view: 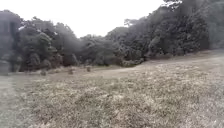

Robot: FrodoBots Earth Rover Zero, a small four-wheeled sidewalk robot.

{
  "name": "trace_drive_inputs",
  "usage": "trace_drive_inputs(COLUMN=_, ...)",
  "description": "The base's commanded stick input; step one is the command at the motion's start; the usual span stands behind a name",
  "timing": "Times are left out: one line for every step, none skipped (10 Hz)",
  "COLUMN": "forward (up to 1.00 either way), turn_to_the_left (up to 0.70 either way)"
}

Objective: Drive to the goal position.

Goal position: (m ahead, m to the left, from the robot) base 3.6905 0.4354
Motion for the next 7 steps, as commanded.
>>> trace_drive_inputs(forward=0.0, turn_to_the_left=0.0)
trace_drive_inputs(forward=0.0, turn_to_the_left=0.0)
trace_drive_inputs(forward=0.0, turn_to_the_left=0.0)
trace_drive_inputs(forward=0.0, turn_to_the_left=0.0)
trace_drive_inputs(forward=0.0, turn_to_the_left=0.0)
trace_drive_inputs(forward=0.0, turn_to_the_left=0.0)
trace_drive_inputs(forward=0.0, turn_to_the_left=0.0)
